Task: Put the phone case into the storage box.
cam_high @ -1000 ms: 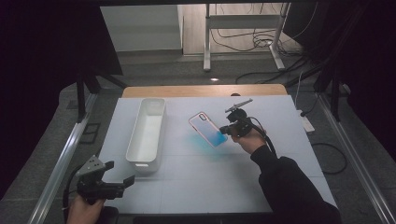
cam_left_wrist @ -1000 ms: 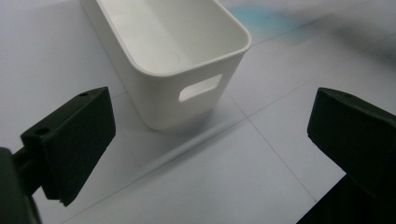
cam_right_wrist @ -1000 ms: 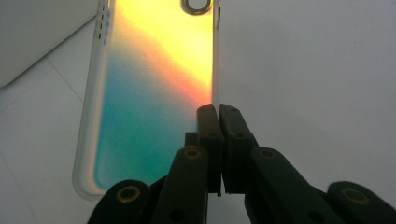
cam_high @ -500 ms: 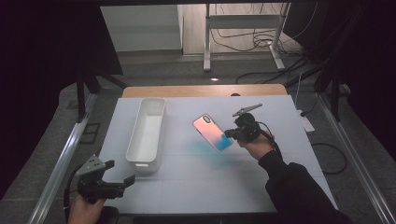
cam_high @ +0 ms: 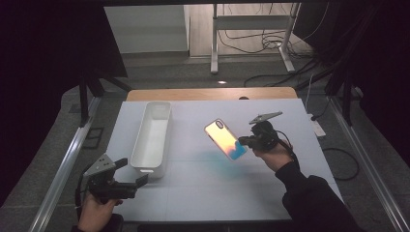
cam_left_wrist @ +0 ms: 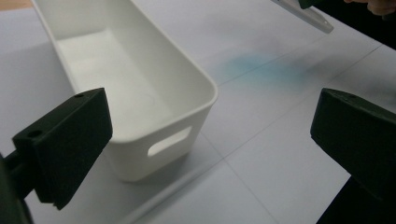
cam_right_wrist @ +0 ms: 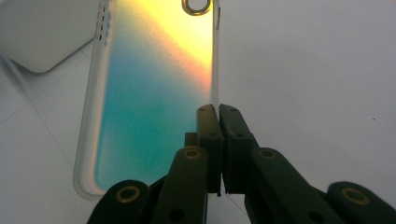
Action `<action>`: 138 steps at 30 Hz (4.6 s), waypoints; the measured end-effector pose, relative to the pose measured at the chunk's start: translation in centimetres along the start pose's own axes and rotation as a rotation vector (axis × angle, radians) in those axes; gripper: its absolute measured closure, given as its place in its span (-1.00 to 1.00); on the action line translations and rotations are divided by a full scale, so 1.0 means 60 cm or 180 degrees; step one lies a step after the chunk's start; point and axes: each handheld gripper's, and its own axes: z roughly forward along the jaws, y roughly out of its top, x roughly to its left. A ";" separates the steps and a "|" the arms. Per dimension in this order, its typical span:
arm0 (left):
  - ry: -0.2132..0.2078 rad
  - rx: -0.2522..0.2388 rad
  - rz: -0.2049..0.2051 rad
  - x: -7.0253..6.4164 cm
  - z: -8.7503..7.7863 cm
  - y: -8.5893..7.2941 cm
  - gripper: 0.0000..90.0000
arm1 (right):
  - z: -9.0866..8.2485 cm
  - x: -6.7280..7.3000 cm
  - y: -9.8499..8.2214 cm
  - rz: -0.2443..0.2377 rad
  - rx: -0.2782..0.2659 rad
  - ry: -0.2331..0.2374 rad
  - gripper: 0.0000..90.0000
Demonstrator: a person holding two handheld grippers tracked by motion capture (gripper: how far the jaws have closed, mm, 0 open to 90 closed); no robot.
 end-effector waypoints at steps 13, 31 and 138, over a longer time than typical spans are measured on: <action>-0.0225 -0.0072 0.0122 -0.015 0.048 0.053 -1.00 | -0.036 0.004 -0.016 0.0030 -0.0140 -0.0042 0.95; -0.0507 0.0109 0.0207 -0.040 0.112 0.094 -0.98 | -0.077 0.021 -0.042 -0.0020 -0.0268 -0.0107 0.95; -0.1892 0.0793 -0.0565 -0.086 0.288 0.182 0.91 | -0.056 0.105 -0.047 -0.0521 -0.0473 0.0023 0.64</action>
